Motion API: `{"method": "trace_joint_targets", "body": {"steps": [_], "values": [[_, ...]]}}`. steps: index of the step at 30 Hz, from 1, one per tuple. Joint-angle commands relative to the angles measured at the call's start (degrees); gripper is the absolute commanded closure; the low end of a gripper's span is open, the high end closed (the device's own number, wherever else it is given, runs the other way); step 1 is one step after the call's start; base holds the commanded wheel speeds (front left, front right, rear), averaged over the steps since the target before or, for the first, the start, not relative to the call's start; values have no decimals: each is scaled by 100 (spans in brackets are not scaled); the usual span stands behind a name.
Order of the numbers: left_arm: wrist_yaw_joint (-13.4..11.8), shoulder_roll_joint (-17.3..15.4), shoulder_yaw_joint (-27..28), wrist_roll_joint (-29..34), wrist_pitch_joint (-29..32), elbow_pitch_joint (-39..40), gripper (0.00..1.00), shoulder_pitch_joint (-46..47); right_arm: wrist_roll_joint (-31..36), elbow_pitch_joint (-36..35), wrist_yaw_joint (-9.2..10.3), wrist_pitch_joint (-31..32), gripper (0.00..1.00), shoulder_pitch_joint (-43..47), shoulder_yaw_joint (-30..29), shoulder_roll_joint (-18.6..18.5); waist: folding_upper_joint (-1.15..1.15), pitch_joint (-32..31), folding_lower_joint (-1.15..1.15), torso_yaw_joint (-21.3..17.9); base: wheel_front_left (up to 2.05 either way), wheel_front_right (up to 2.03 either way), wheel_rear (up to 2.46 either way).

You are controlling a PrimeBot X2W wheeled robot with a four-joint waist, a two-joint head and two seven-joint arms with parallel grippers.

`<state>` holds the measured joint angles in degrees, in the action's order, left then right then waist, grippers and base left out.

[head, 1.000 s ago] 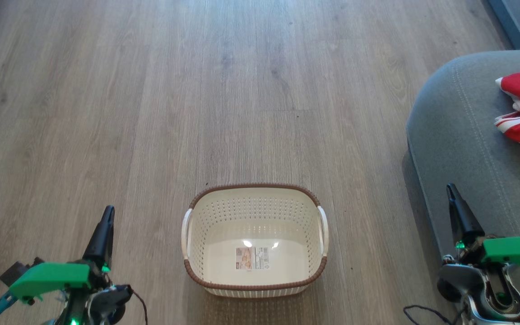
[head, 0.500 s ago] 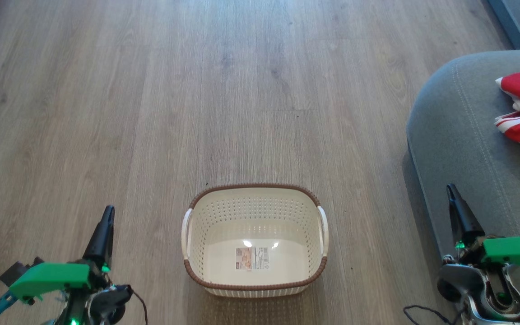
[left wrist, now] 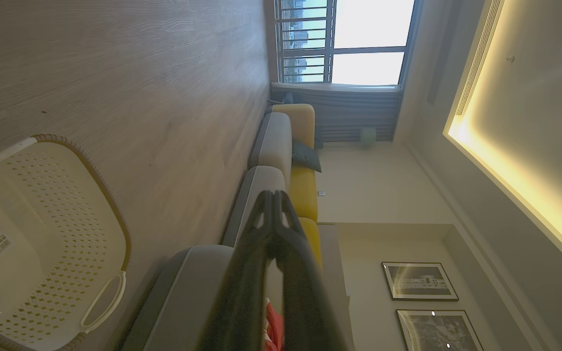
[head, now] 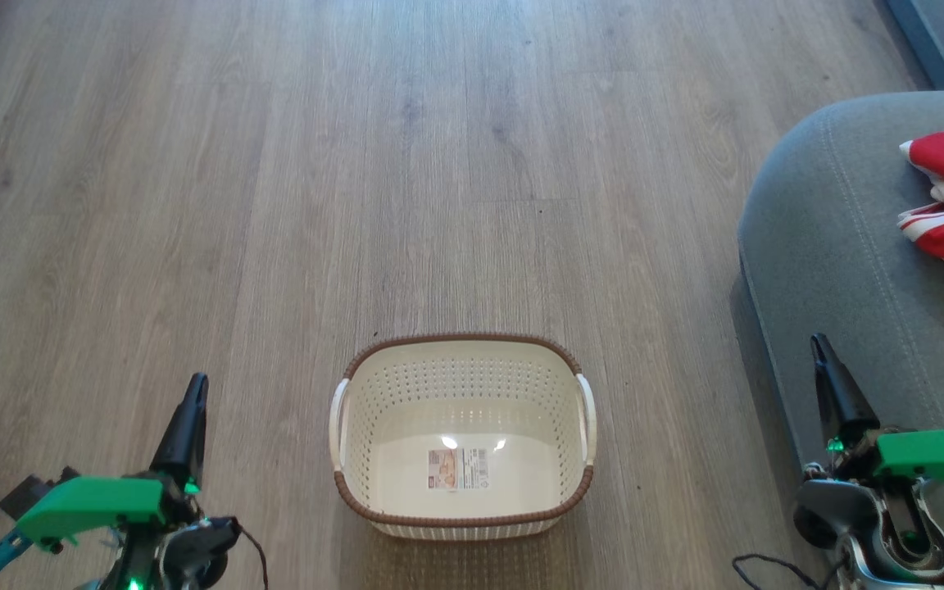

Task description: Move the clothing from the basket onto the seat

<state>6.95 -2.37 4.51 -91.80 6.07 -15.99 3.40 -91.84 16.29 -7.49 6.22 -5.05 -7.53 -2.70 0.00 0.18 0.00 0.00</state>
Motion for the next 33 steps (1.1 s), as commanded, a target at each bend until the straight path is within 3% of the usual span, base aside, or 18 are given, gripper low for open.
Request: {"method": "trace_joint_targets", "body": {"steps": [1,33], "values": [[54,-51,201,-37,42,194,100,279,-32,-226,0,27,100,-113,101,-18,0,0,0,0,0,0,0],[54,-51,201,-37,42,194,100,279,-33,-226,0,26,100,-113,101,-18,0,0,0,0,0,0,0]]}}
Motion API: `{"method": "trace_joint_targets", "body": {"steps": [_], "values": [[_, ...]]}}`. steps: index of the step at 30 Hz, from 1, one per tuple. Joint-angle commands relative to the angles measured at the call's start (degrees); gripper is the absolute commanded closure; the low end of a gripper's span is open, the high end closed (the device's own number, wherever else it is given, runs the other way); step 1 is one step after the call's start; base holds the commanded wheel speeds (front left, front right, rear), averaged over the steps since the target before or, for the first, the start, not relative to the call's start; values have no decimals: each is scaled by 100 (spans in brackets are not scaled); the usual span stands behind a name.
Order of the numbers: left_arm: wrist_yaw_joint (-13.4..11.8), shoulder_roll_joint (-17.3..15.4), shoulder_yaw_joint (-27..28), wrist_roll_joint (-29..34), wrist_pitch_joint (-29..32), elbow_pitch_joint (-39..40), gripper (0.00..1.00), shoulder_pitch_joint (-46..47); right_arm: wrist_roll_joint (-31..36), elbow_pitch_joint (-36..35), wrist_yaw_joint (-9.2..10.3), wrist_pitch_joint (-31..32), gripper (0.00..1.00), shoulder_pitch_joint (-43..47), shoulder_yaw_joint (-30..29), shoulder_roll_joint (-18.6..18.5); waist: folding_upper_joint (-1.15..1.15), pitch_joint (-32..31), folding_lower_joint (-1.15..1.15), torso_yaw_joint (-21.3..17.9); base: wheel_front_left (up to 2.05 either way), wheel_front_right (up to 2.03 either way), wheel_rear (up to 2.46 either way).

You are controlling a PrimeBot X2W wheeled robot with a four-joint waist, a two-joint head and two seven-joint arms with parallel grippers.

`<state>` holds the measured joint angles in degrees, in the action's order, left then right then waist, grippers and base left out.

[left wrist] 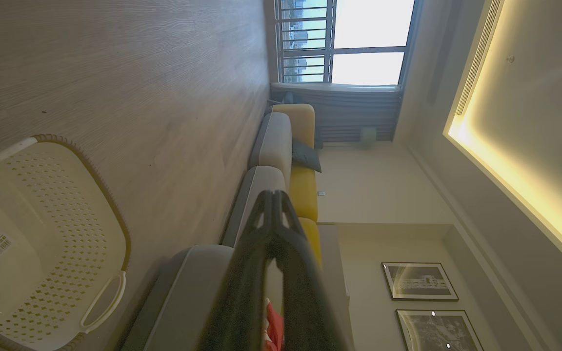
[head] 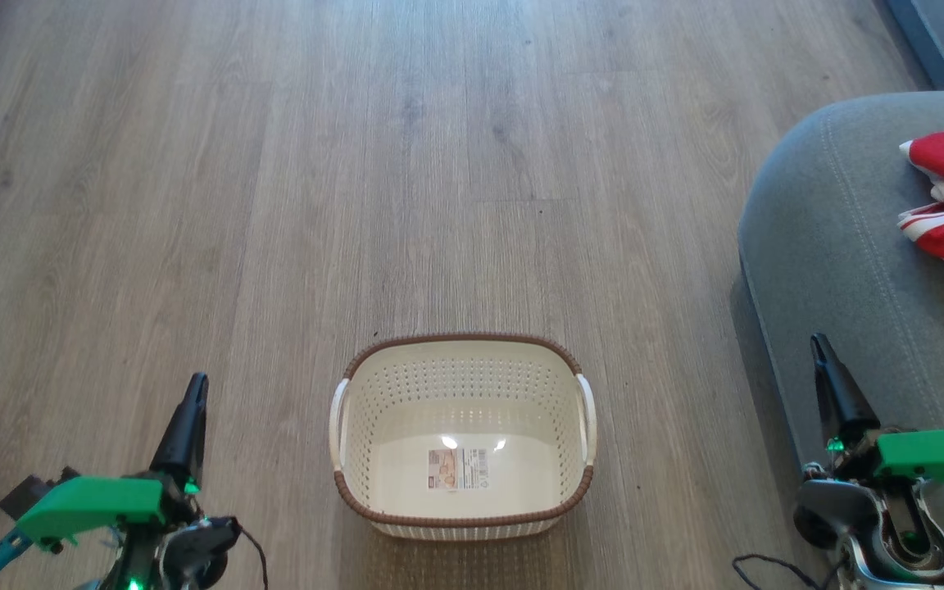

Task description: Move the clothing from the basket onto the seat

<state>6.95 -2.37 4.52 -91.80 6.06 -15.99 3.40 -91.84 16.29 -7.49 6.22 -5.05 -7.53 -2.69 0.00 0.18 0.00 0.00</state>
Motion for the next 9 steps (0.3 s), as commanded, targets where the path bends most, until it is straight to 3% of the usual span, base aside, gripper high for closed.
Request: {"method": "trace_joint_targets", "body": {"steps": [1,9], "values": [[54,-51,200,-37,43,194,100,279,-33,-226,0,26,100,-113,101,-19,0,0,0,0,0,0,0],[54,-51,200,-37,43,194,100,279,-33,-226,0,26,100,-113,101,-19,0,0,0,0,0,0,0]]}}
